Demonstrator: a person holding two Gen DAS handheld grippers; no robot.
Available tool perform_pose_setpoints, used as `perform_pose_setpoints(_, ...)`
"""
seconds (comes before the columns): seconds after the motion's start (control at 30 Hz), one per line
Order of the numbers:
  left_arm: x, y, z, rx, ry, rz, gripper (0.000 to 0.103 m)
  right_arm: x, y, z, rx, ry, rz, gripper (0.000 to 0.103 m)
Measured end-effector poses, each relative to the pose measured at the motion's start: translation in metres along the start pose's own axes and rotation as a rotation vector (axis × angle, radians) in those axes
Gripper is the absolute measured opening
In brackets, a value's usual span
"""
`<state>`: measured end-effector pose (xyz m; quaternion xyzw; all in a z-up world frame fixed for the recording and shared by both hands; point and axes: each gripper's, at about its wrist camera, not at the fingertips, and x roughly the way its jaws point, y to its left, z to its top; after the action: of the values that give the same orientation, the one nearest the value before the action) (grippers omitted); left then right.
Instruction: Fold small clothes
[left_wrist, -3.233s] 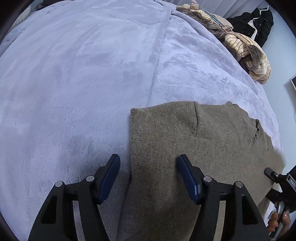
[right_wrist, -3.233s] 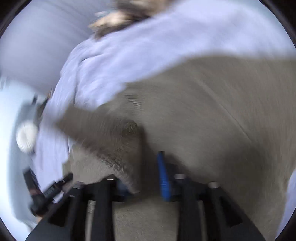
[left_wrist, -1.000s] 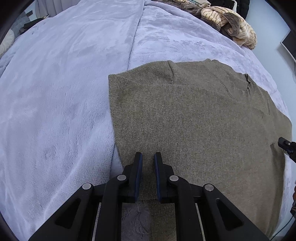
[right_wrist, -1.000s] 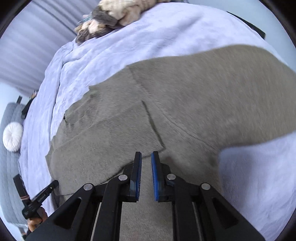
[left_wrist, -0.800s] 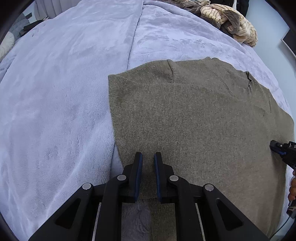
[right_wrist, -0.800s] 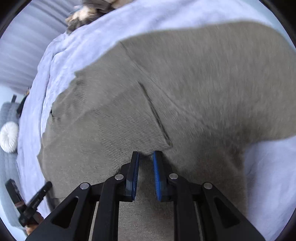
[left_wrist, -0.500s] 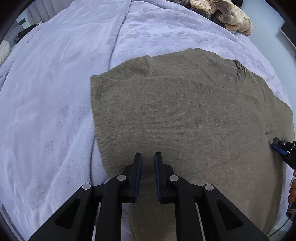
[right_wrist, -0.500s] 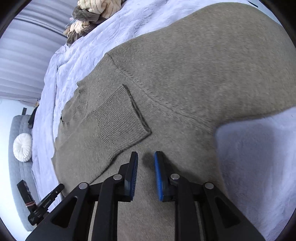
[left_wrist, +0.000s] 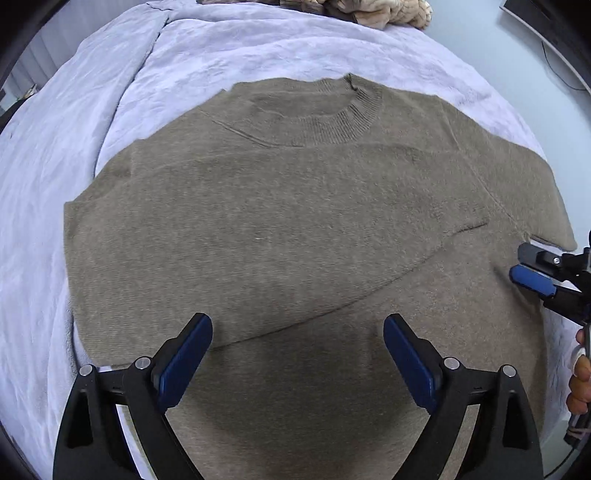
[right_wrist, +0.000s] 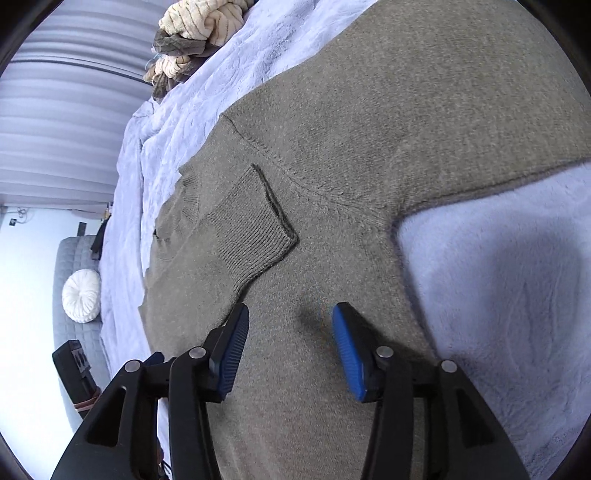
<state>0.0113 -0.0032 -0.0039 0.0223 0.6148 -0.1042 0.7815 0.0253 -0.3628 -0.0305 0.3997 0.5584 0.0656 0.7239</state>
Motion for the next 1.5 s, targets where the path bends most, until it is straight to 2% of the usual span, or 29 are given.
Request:
perform_pose_setpoints(0.13, 0.005, -0.013, 0.007, -0.011, 0.010, 0.002, 0.095, -0.010, -0.013, 0.003, 0.042, -0.007, 0.046, 0.057)
perform_pose_setpoints(0.2, 0.006, -0.019, 0.009, -0.011, 0.009, 0.007, 0.102, -0.017, -0.018, 0.005, 0.052, -0.018, 0.051, 0.061)
perform_pose_setpoints(0.33, 0.011, -0.039, 0.015, 0.003, 0.012, -0.008, 0.102, -0.037, -0.033, 0.012, 0.075, -0.051, 0.049, 0.062)
perform_pose_setpoints(0.37, 0.012, -0.043, 0.016, 0.007, 0.018, -0.012, 0.102, -0.044, -0.038, 0.014, 0.083, -0.065, 0.039, 0.074)
perform_pose_setpoints(0.43, 0.014, -0.050, 0.018, 0.008, 0.034, -0.024, 0.102, -0.055, -0.046, 0.016, 0.094, -0.101, 0.040, 0.084)
perform_pose_setpoints(0.57, 0.021, -0.055, 0.021, -0.022, 0.076, -0.063, 0.102, -0.074, -0.067, 0.021, 0.148, -0.148, 0.030, 0.084)
perform_pose_setpoints(0.63, 0.024, -0.059, 0.017, -0.037, 0.094, -0.055, 0.102, -0.081, -0.077, 0.023, 0.179, -0.162, 0.033, 0.084)
perform_pose_setpoints(0.7, 0.027, -0.060, 0.017, -0.020, 0.103, -0.064, 0.102, -0.088, -0.087, 0.025, 0.209, -0.179, 0.027, 0.084)
perform_pose_setpoints(0.87, 0.023, -0.076, 0.019, 0.000, 0.096, -0.064, 0.102, -0.110, -0.111, 0.035, 0.277, -0.245, 0.002, 0.084)
perform_pose_setpoints(1.07, 0.015, -0.103, 0.040, -0.022, 0.063, -0.068, 0.102, -0.141, -0.148, 0.050, 0.378, -0.359, -0.052, 0.084)
perform_pose_setpoints(1.27, 0.019, -0.127, 0.062, -0.058, 0.059, -0.061, 0.102, -0.152, -0.189, 0.062, 0.513, -0.444, 0.034, 0.084)
perform_pose_setpoints(1.43, 0.024, -0.139, 0.076, -0.104, 0.054, -0.079, 0.102, -0.153, -0.207, 0.074, 0.595, -0.486, 0.117, 0.084)
perform_pose_setpoints(1.47, 0.024, -0.141, 0.079, -0.110, 0.051, -0.081, 0.102, -0.153, -0.211, 0.077, 0.617, -0.485, 0.134, 0.082)
perform_pose_setpoints(1.5, 0.021, -0.134, 0.076, -0.113, 0.047, -0.084, 0.102, -0.153, -0.216, 0.079, 0.647, -0.490, 0.158, 0.068)
